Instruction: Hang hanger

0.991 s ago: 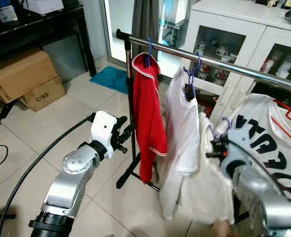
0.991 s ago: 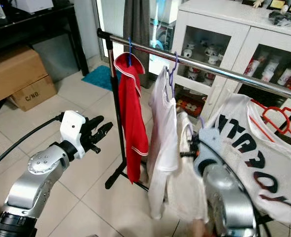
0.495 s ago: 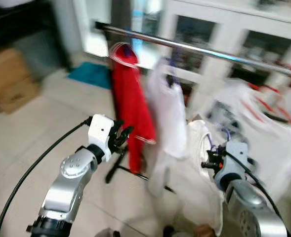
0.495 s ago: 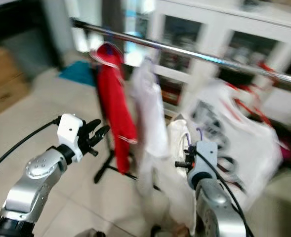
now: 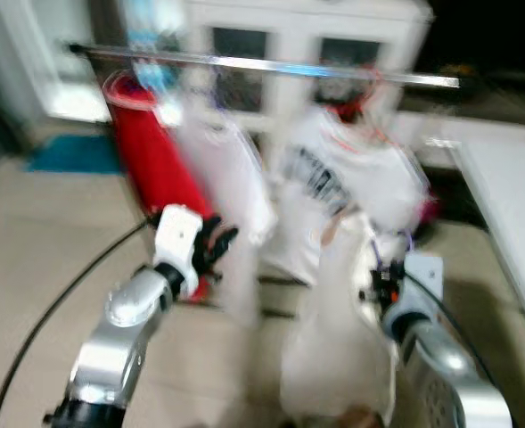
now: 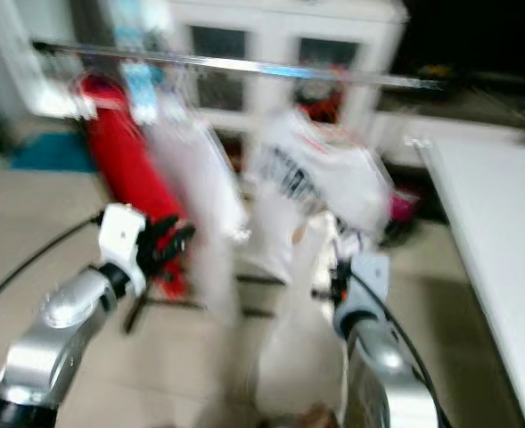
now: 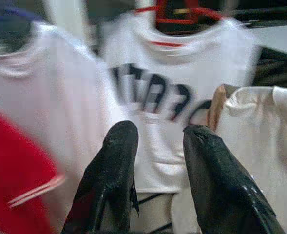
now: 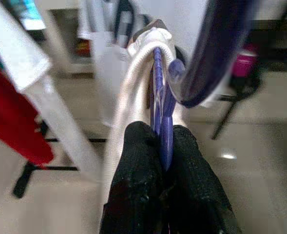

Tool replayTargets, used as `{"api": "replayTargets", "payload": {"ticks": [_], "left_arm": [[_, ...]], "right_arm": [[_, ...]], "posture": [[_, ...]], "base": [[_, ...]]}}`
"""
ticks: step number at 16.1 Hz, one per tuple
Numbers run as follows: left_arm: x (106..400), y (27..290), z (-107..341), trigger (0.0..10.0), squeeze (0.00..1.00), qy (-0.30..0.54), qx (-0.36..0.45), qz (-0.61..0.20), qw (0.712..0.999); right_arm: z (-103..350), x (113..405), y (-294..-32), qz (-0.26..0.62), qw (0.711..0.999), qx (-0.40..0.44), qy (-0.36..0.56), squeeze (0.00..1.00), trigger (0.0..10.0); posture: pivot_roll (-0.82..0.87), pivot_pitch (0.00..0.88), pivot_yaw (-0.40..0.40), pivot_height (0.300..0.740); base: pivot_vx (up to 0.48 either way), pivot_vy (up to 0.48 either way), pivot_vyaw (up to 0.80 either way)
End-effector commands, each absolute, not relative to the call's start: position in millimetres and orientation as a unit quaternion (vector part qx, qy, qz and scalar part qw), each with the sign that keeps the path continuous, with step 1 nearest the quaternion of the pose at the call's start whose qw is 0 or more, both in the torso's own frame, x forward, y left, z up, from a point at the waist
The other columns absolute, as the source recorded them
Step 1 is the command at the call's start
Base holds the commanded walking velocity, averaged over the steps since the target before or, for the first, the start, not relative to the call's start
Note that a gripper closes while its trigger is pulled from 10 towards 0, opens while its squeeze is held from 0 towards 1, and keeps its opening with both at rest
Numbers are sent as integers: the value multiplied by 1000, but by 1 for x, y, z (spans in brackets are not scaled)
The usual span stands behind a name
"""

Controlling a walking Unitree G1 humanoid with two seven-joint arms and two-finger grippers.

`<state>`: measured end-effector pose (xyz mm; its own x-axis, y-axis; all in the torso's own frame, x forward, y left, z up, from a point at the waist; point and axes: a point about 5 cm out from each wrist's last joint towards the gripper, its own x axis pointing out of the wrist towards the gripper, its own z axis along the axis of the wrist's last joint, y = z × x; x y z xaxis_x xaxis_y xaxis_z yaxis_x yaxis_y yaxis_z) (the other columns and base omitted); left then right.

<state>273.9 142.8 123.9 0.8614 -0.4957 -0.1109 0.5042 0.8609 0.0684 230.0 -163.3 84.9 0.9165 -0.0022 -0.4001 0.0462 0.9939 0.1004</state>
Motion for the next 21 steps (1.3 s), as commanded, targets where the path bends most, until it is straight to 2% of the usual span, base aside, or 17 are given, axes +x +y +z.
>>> {"api": "replayTargets", "payload": {"ticks": [1, 8, 10, 14, 18, 19, 20, 21], "left_arm": [[272, 142, 122, 10000, 0, 51, 48, -259, 963], [273, 144, 121, 10000, 0, 54, 47, -255, 964], [271, 143, 119, 10000, 0, 57, 40, -256, 964], [270, 142, 117, 10000, 0, 59, 40, -254, 965], [276, 140, 122, 10000, 0, 51, 21, -261, 964], [279, 141, 125, 10000, 1000, 46, 15, -260, 965], [284, 139, 131, 10000, 1000, 36, 10, -271, 962], [287, 136, 134, 10000, 1000, 32, 14, -281, 959]], "right_arm": [[90, 232, -166, -18, 981, 51, 189, 0, 10000], [96, 239, -151, 41, 983, 73, 164, 0, 10000], [99, 242, -146, 77, 983, 55, 158, 0, 10000], [100, 245, -148, 92, 982, 55, 154, 0, 10000], [118, 251, -139, 148, 979, 67, 120, 0, 10000], [122, 253, -136, 155, 979, 70, 110, 0, 10000], [131, 258, -132, 165, 979, 76, 90, 0, 10000], [136, 261, -128, 178, 977, 80, 82, 0, 0]], "posture": [[-151, 0, -4, 740], [-150, 0, 10, 740], [-154, 0, 12, 740], [-151, 0, 7, 740], [-145, 0, 1, 740], [-146, 0, 0, 740], [-146, 0, 1, 740], [-148, 0, 3, 740]], "base": [[-281, 0, -800], [-282, 0, -79], [-306, 0, 0], [-308, 0, 717], [-133, 0, 0], [0, 0, 0], [0, 0, 0], [0, 0, 0]]}}
